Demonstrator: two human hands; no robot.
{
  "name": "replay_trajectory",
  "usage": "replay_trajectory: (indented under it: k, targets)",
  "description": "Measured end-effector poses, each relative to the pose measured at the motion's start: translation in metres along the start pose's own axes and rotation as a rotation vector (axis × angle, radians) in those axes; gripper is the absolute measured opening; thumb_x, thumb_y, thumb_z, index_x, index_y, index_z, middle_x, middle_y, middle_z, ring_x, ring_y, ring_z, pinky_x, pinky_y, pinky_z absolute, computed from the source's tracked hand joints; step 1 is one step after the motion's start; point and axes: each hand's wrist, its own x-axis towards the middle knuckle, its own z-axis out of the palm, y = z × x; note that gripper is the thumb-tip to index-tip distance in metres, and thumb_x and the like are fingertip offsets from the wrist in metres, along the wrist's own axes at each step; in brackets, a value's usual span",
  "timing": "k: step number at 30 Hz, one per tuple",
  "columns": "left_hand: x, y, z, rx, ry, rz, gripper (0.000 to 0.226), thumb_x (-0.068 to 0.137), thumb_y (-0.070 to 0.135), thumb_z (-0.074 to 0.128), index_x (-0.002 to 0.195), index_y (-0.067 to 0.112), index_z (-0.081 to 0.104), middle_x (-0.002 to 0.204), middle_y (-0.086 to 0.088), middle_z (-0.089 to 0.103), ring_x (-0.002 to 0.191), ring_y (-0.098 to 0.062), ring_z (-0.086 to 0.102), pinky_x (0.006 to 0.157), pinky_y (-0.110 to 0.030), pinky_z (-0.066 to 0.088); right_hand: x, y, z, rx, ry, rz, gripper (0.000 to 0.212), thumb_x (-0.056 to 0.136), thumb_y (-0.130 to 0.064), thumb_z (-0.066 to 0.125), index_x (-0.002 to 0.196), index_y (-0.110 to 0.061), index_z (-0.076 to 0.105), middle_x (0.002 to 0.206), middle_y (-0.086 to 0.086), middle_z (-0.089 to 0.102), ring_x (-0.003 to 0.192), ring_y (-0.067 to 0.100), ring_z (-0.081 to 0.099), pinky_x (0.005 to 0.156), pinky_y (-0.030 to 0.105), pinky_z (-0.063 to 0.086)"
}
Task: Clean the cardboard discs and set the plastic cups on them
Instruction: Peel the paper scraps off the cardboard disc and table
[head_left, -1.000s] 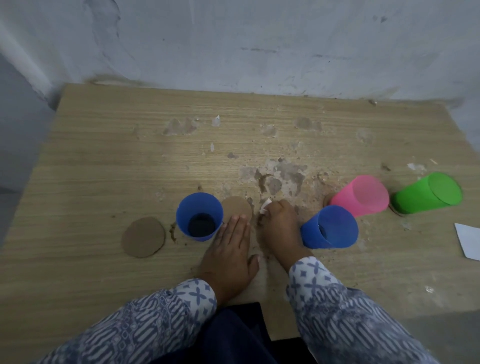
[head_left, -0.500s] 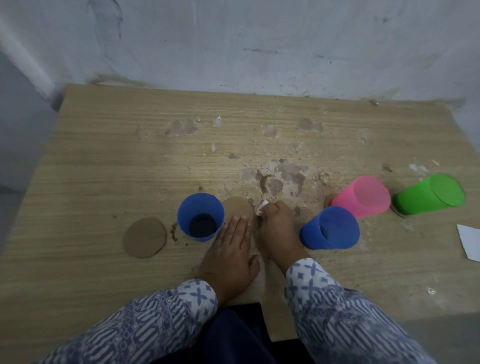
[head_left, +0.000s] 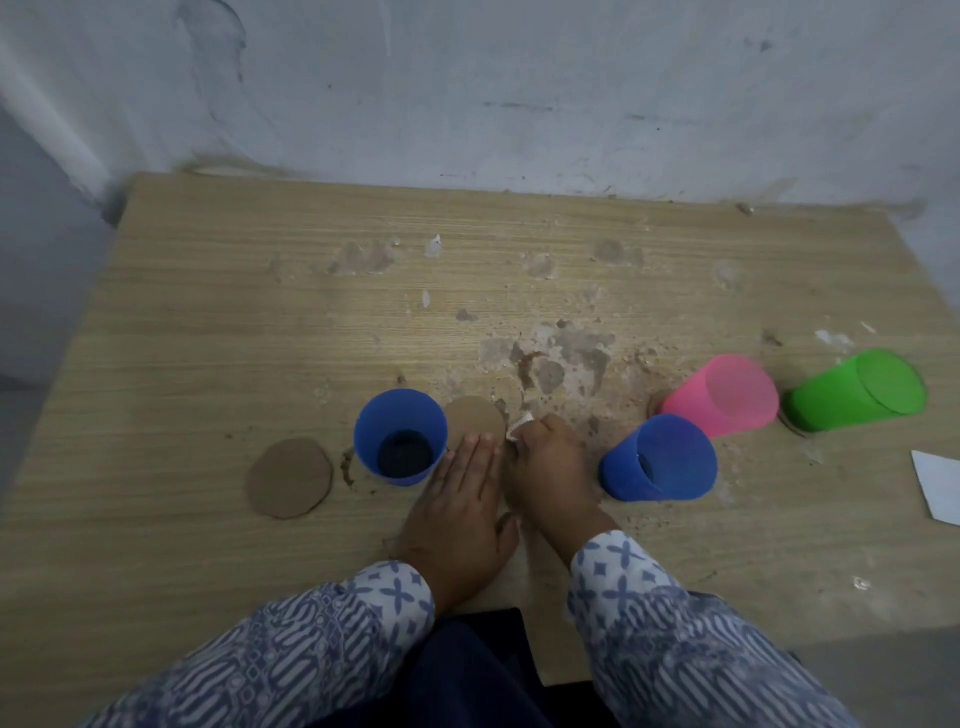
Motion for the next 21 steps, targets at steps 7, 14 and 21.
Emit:
replay_trajectory:
  k: [7,14,21]
  targets:
    - [-0.001,0.001,-0.001,0.029,0.027,0.010,0.067,0.084,0.045,0.038,0.134,0.002,0.049,0.142,-0.015,0.047,0.132,-0.029,0.045,0.113,-0.041,0.027,-0.002,0.009,-0.008,0.017,0.028,0.022,0.013,0.087,-0.007,0.052,0.089,-0.011,0.064,0.089,0.007,0.056,0.079,0.023,0.053,0.067,0.027,0.040]
    - [-0.001,-0.001,0.002,-0.008,0.009,0.019,0.067,0.087,0.046,0.038,0.139,0.003,0.042,0.145,-0.015,0.044,0.135,-0.029,0.041,0.112,-0.039,0.023,-0.011,-0.002,-0.003,-0.021,-0.003,-0.062,0.014,0.086,-0.013,0.056,0.095,-0.008,0.066,0.091,0.009,0.059,0.077,0.021,0.054,0.066,0.025,0.040]
    - [0.000,0.000,0.001,0.016,-0.016,0.017,0.068,0.086,0.044,0.038,0.137,0.001,0.045,0.145,-0.015,0.043,0.135,-0.029,0.041,0.109,-0.039,0.020,0.003,0.006,-0.016,0.029,0.007,0.035,0.014,0.088,-0.005,0.050,0.089,-0.009,0.064,0.092,0.008,0.056,0.078,0.022,0.053,0.067,0.025,0.039]
